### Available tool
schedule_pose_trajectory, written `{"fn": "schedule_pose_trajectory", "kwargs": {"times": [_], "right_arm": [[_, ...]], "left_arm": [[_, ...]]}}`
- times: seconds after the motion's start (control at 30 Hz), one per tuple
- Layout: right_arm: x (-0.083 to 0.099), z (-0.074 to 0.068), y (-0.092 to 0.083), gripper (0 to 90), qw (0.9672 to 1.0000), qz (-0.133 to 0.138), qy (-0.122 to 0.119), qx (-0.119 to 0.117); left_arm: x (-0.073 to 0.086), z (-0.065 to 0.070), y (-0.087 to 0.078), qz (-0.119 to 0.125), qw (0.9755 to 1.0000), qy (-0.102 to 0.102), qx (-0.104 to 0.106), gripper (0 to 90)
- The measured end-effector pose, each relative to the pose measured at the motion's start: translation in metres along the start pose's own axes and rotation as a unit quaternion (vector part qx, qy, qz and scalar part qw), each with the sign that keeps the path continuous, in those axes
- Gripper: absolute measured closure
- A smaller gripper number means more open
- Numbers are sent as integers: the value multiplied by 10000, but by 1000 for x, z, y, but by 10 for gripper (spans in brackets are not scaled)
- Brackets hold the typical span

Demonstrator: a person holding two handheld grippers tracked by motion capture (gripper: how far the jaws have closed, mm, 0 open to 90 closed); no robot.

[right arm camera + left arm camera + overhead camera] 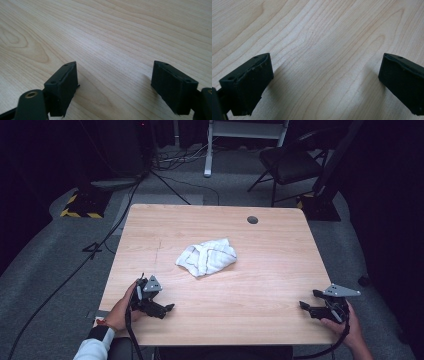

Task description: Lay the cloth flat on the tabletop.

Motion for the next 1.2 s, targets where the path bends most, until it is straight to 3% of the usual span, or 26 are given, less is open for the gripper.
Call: {"fn": "schedule_pose_trajectory", "kwargs": {"times": [0.2, 0.4, 0.57, 0.7, 0.8, 1.0, 1.17, 1.2], "right_arm": [[-1, 1, 1, 183, 10000, -38, 2, 15], [-2, 1, 3, 164, 10000, -67, -12, -9], [-4, 2, 5, 151, 9999, -88, -78, -46], [-9, 3, 7, 156, 9992, -318, -239, -81], [-19, 1, 9, 239, 9986, -260, -460, 41], [-48, -5, 14, 281, 9986, -72, -506, -158], [-74, -9, 15, 327, 9980, 71, -612, -167], [-89, -14, 17, 344, 9975, 145, -655, -226]], "left_arm": [[0, 0, 0, 0, 10000, -1, -1, 0], [-1, -1, 1, -6, 9998, 182, 94, 0], [-3, -1, 2, -1, 9998, 180, 99, 0], [-4, -1, 3, 0, 9999, 139, 91, 0], [-5, -1, 3, -2, 9999, 121, 89, 0], [-10, -3, 7, 8, 10000, 46, 41, 0], [-16, -6, 10, -9, 10000, 46, 27, 2], [-20, -9, 13, -6, 10000, 25, 8, 2]]}}
Point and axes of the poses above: each handheld gripper's, and its own axes: y roughly forward along the jaws, x roughly out of its underside, z roughly to its right, the point moved 9 cm from there along y, roughly forward along the jaws, and after that the axes turned 7 degrees about -z, right-handed, at the moved point
